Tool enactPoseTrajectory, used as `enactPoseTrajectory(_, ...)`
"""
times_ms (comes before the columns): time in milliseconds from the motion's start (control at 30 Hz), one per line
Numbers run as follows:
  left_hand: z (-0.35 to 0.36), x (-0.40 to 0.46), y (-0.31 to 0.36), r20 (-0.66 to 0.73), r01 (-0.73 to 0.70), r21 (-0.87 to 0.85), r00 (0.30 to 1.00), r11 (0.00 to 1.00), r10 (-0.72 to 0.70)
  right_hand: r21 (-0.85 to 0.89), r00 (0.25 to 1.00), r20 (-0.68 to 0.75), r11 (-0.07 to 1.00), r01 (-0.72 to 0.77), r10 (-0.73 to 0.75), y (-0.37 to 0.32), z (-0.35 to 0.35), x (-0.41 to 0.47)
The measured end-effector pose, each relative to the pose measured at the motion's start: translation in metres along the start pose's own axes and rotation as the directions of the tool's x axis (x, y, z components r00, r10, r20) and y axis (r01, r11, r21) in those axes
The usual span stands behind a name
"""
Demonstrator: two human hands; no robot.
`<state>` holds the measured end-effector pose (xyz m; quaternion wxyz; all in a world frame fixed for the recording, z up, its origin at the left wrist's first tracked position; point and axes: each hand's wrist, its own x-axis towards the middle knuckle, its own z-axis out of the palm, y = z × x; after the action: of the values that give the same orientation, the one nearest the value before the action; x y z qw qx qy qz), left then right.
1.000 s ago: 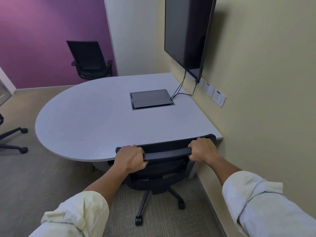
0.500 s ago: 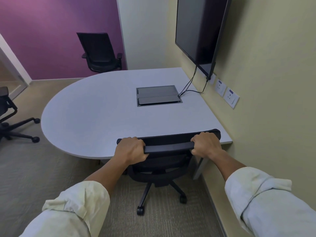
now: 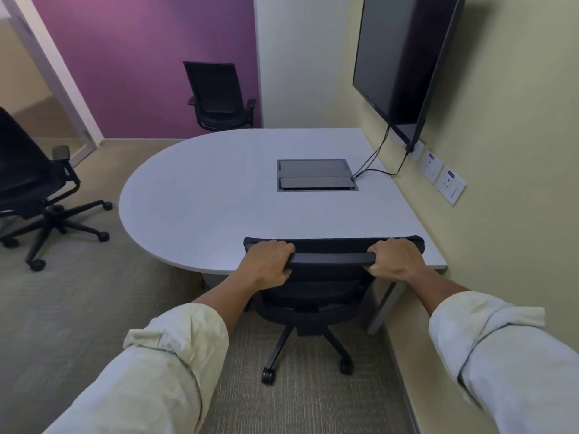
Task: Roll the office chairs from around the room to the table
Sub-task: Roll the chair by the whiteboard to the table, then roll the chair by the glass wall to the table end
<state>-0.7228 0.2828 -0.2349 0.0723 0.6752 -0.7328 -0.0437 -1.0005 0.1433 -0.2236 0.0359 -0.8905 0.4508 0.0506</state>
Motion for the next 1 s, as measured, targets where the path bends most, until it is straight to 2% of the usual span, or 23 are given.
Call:
enactPoseTrajectory(133,-0.008,-0.025,-0.004,-0.02,0.079,-0.244,0.996,0.966,-0.086,0.058,0.952,-0.13,0.956,0.287,-0.278,-0.007,-0.001,-0.008)
enactPoseTrajectory(200,-0.015,-0.036,-0.01,-0.041,0.133,-0.292,0.988,0.947,-0.152,0.063,0.911,-0.216,0.926,0.373,-0.352,-0.019,-0.002,-0.008)
enactPoseTrajectory(267,-0.027,-0.063,-0.022,-0.087,0.228,-0.265,0.962,0.937,-0.259,0.036,0.858,-0.295,0.892,0.45,-0.42,-0.047,-0.01,-0.002)
enactPoseTrajectory(400,-0.036,-0.099,-0.043,-0.134,0.359,-0.204,0.912,0.911,-0.389,0.062,0.836,-0.319,0.87,0.489,-0.447,-0.089,-0.022,0.011)
enactPoseTrajectory(467,-0.049,-0.139,-0.06,-0.172,0.457,-0.178,0.857,0.871,-0.485,0.062,0.8,-0.322,0.832,0.552,-0.507,-0.131,-0.029,0.021)
enactPoseTrajectory(500,-0.049,-0.142,-0.063,-0.191,0.473,-0.179,0.844,0.863,-0.502,0.088,0.815,-0.304,0.837,0.54,-0.493,-0.134,-0.03,0.02)
enactPoseTrajectory(567,-0.061,-0.185,-0.089,-0.242,0.568,-0.147,0.773,0.81,-0.586,0.1,0.769,-0.317,0.787,0.609,-0.555,-0.185,-0.035,0.033)
enactPoseTrajectory(600,-0.061,-0.188,-0.092,-0.26,0.582,-0.136,0.76,0.802,-0.596,0.121,0.775,-0.315,0.787,0.605,-0.547,-0.188,-0.035,0.034)
enactPoseTrajectory(667,-0.073,-0.226,-0.122,-0.296,0.658,-0.102,0.696,0.746,-0.655,0.101,0.724,-0.328,0.739,0.666,-0.607,-0.242,-0.038,0.05)
enactPoseTrajectory(700,-0.073,-0.227,-0.125,-0.306,0.665,-0.101,0.687,0.74,-0.659,0.098,0.726,-0.326,0.742,0.663,-0.605,-0.244,-0.039,0.051)
enactPoseTrajectory(767,-0.085,-0.259,-0.159,-0.336,0.714,-0.081,0.638,0.696,-0.693,0.055,0.668,-0.344,0.696,0.715,-0.66,-0.3,-0.043,0.072)
enactPoseTrajectory(800,-0.086,-0.259,-0.162,-0.347,0.719,-0.086,0.628,0.69,-0.697,0.044,0.67,-0.335,0.7,0.713,-0.662,-0.303,-0.044,0.074)
enactPoseTrajectory(867,-0.098,-0.287,-0.201,-0.369,0.753,-0.085,0.584,0.653,-0.723,0.007,0.629,-0.341,0.667,0.745,-0.699,-0.36,-0.046,0.096)
enactPoseTrajectory(1000,-0.116,-0.31,-0.245,-0.378,0.78,-0.081,0.552,0.621,-0.743,-0.032,0.607,-0.302,0.645,0.764,-0.735,-0.42,-0.053,0.118)
